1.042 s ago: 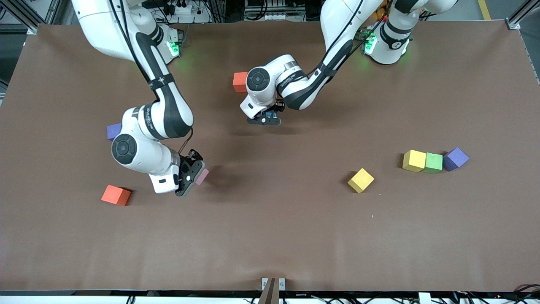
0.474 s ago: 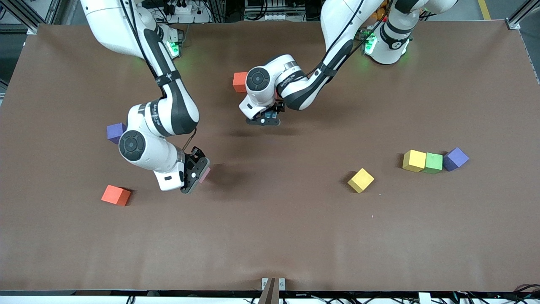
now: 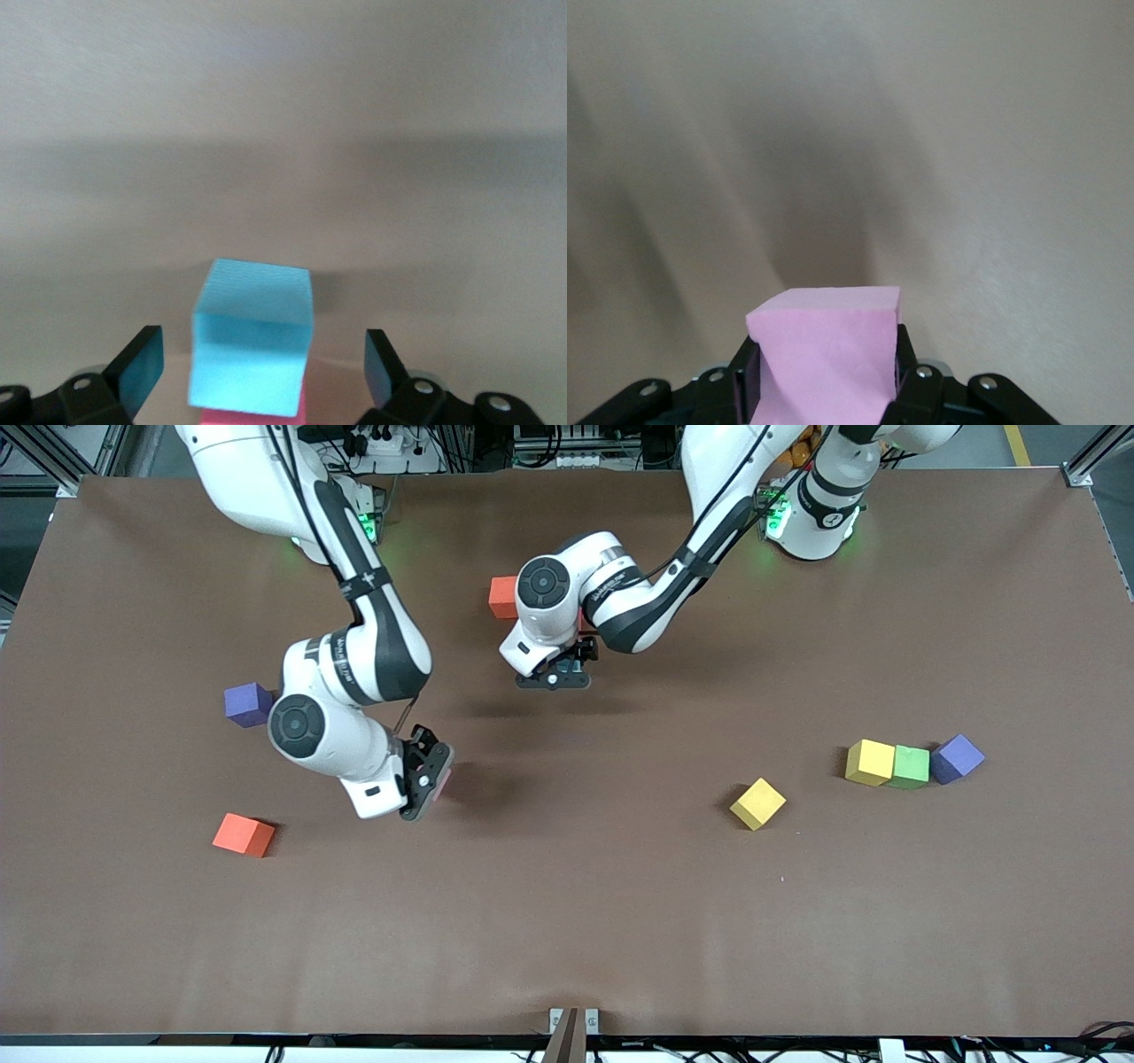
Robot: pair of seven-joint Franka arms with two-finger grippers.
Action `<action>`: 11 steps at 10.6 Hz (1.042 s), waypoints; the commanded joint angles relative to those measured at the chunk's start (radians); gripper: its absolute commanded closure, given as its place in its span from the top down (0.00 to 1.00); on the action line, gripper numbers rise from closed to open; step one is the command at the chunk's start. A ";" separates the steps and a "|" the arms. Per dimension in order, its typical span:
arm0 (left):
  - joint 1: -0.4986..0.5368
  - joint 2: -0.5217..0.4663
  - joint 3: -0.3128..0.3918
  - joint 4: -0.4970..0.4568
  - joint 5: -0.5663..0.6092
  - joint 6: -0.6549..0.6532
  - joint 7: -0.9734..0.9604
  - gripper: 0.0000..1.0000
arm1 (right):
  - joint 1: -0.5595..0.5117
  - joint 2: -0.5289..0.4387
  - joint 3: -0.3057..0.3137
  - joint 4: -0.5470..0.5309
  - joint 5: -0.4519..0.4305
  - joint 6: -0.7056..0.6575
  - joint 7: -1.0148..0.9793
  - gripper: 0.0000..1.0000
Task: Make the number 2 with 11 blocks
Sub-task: 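Place cyan with the left gripper while the right gripper carries pink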
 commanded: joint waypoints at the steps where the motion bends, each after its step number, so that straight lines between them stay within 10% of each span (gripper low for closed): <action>1: 0.119 -0.063 -0.064 -0.025 0.005 -0.041 -0.019 1.00 | 0.046 -0.004 -0.017 -0.011 0.009 0.000 -0.021 0.27; 11: 0.532 -0.149 -0.095 -0.015 0.167 -0.114 0.128 1.00 | 0.282 -0.019 -0.049 -0.171 0.086 0.115 -0.197 0.27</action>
